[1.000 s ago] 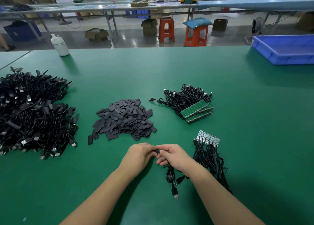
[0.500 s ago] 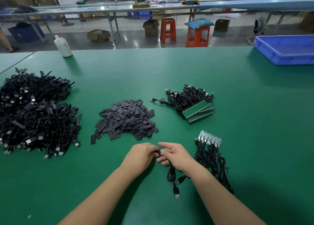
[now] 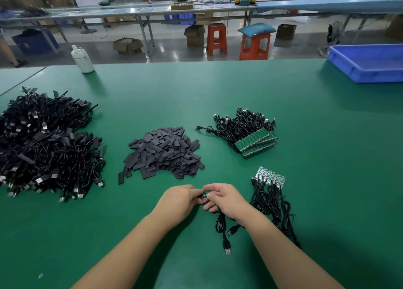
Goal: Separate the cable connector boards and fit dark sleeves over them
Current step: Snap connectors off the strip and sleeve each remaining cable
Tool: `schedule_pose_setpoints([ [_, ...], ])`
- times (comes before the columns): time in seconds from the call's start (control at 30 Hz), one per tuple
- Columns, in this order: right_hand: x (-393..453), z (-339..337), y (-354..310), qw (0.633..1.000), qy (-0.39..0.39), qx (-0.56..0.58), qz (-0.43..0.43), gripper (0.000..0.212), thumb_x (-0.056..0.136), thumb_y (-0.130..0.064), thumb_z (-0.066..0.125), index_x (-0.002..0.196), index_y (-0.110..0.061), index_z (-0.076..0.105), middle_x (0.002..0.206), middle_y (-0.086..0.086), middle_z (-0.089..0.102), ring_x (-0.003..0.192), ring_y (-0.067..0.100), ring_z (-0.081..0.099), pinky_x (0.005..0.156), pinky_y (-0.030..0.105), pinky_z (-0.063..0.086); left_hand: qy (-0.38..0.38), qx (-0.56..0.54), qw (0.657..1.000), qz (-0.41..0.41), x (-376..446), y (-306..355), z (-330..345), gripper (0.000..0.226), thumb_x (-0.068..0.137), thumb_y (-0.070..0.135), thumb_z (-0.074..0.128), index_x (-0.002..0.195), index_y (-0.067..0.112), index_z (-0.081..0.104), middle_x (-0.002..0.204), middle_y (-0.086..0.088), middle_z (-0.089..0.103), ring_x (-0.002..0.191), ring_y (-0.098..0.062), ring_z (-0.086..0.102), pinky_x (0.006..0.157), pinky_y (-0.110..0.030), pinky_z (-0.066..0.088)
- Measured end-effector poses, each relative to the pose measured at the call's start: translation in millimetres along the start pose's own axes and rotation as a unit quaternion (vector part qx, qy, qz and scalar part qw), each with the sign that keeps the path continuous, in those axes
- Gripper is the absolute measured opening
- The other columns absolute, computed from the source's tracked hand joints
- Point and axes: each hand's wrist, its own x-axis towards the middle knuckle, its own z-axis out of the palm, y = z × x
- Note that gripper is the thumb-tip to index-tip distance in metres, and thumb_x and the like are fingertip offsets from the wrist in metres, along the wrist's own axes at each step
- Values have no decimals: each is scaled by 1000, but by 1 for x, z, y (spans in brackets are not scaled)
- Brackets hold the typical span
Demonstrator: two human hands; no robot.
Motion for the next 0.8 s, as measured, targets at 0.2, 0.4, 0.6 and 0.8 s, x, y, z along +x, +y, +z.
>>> schedule_pose_setpoints([
  [0.2, 3, -1, 2, 1000, 0, -10, 6, 37, 100, -4, 49, 137, -6, 51, 94, 10, 72, 79, 16, 73, 71, 24, 58, 28, -2, 1000, 7, 2, 1, 4, 25, 100, 31, 48, 115, 26, 68, 104, 7, 69, 100, -15, 61, 86, -31, 47],
  [0.4, 4, -1, 2, 1000, 4, -16, 7, 38, 101, -4, 48, 139, -8, 50, 98, 8, 72, 81, 16, 73, 72, 25, 58, 27, 7, 1000, 9, 2, 3, 8, 24, 99, 31, 49, 113, 22, 67, 102, 5, 69, 96, -16, 63, 84, -31, 47],
  [0.6, 1, 0, 1, 1000, 5, -11, 2, 38, 101, -3, 47, 139, -7, 50, 103, 10, 70, 77, 14, 72, 71, 23, 58, 8, 39, 999, 5, 3, 7, 10, 26, 100, 34, 45, 116, 23, 63, 101, 1, 65, 93, -22, 62, 83, -34, 47],
  [0.8, 0, 1, 0, 1000, 7, -4, 2, 33, 100, -5, 51, 132, -10, 56, 95, 6, 71, 78, 14, 73, 70, 23, 57, -10, 66, 998, 8, 2, 4, 8, 29, 101, 38, 42, 118, 24, 61, 102, 2, 59, 91, -24, 62, 80, -37, 48],
])
